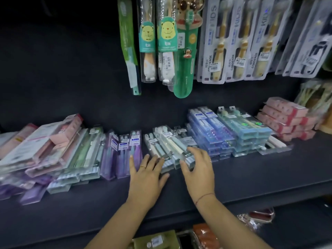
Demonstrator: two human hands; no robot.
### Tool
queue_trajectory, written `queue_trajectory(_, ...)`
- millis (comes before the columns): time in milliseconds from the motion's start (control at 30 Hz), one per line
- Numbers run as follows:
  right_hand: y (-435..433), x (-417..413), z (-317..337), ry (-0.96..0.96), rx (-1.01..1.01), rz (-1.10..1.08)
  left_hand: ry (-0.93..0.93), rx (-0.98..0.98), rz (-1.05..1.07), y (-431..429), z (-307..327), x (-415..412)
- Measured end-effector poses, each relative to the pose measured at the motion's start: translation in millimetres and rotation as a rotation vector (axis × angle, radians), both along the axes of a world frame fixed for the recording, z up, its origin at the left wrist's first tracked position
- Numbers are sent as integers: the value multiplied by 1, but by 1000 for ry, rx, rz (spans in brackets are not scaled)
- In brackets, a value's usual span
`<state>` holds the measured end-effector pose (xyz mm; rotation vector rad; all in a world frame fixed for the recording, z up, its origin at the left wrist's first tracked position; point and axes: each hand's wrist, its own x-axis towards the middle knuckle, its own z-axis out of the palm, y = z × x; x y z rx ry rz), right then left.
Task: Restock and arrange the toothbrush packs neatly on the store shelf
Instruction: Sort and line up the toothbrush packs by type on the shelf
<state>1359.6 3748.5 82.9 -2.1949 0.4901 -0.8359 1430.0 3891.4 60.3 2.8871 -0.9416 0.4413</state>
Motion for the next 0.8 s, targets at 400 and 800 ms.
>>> queue_trajectory(400,29,20,4,9,-123,136,-105,-216,191,55,-5,17)
queue_trajectory(800,39,53,-20,252,-440,-79,-35,-343,162,52,-9,17)
